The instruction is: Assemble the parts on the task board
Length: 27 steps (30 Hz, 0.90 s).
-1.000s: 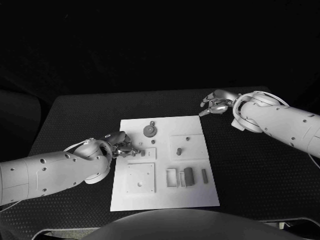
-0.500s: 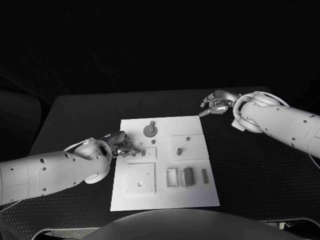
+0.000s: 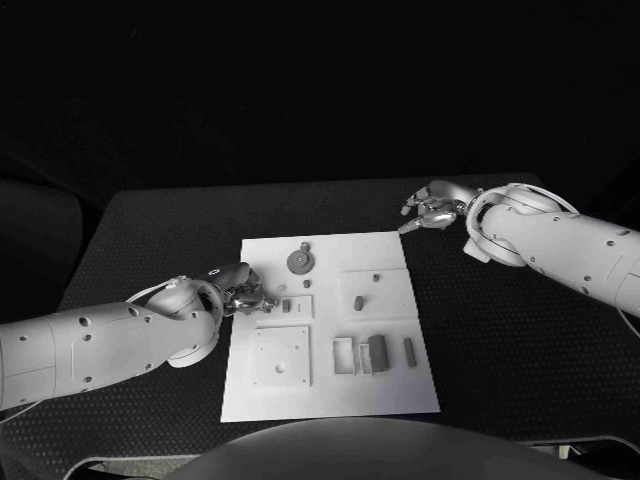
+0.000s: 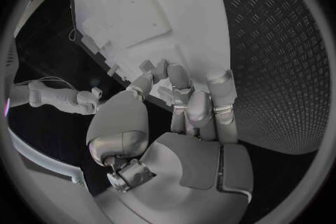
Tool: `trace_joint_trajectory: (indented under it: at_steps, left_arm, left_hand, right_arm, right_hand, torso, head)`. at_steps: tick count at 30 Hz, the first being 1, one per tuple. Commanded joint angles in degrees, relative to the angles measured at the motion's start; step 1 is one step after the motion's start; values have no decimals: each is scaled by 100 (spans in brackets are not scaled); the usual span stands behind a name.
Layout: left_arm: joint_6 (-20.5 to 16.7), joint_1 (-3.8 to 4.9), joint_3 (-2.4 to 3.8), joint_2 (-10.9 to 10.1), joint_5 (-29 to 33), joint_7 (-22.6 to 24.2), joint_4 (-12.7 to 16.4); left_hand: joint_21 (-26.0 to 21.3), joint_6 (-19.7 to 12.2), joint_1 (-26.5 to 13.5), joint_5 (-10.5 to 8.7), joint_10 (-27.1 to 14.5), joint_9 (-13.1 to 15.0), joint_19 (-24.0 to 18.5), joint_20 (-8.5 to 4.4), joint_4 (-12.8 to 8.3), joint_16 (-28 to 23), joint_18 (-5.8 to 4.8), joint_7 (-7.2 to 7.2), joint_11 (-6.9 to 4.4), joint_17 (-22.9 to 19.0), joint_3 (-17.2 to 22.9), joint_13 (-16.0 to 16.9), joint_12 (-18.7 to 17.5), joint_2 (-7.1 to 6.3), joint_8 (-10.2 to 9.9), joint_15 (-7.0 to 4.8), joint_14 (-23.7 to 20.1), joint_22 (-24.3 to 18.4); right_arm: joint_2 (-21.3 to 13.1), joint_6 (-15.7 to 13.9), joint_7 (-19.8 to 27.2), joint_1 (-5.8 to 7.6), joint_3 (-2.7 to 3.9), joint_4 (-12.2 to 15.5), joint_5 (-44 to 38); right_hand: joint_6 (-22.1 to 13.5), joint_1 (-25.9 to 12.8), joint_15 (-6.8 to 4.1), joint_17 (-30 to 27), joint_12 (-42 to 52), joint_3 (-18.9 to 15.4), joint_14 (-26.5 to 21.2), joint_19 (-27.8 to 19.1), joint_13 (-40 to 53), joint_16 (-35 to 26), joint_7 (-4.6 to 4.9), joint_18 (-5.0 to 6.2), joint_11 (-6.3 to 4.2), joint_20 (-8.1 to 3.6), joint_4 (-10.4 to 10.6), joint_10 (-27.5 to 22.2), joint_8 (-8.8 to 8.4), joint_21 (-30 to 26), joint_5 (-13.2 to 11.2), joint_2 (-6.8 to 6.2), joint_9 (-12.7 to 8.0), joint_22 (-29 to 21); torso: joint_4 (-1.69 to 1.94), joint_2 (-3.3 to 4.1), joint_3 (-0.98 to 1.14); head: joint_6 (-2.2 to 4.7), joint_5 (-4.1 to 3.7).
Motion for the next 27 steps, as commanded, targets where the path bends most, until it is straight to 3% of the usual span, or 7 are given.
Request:
trace_joint_trajectory:
  at_steps: [1, 10, 27]
  left_arm:
    - [76, -1, 0, -3, 11, 25, 19]
    - [74, -1, 0, -13, 7, 28, 25]
    - [63, -1, 0, 0, 7, 21, 7]
  left_hand:
    - [33, 29, -1, 72, 46, -6, 13, -15, -62, 38, 149, 14, 14, 10, 3, 6, 40, 65, 38, -33, 3, 102]
    - [41, 44, 37, 208, 56, -9, 18, -12, -186, 46, 150, 10, 12, 15, 24, 10, 45, 122, 49, -34, 6, 97]
    - [44, 45, 53, 201, 58, -12, 24, -8, -247, 50, 147, 11, 13, 17, 28, 12, 47, 128, 54, -33, 8, 94]
  right_arm:
    - [2, 66, 14, -2, 2, 3, -37]
    - [4, 68, 13, -4, 2, 5, -37]
    - [4, 59, 14, -4, 2, 5, -37]
  right_hand:
    - [-27, -42, -25, -7, 30, 2, 1, 9, -7, 26, 94, 262, -15, -31, 23, -38, 35, -34, 11, -6, -6, 2]
    - [-27, -42, -25, -7, 31, 3, 1, 9, -8, 27, 94, 262, -16, -31, 24, -38, 36, -34, 11, -5, -6, 2]
    - [-28, -47, -25, -8, 33, 1, 2, 10, -10, 27, 94, 262, -15, -30, 27, -39, 36, -34, 11, -5, -7, 2]
  torso:
    - [1, 1, 0]
    - [0, 1, 1]
    - [-4, 0, 5]
  head:
    - [0, -2]
    - [0, 3]
    - [0, 4]
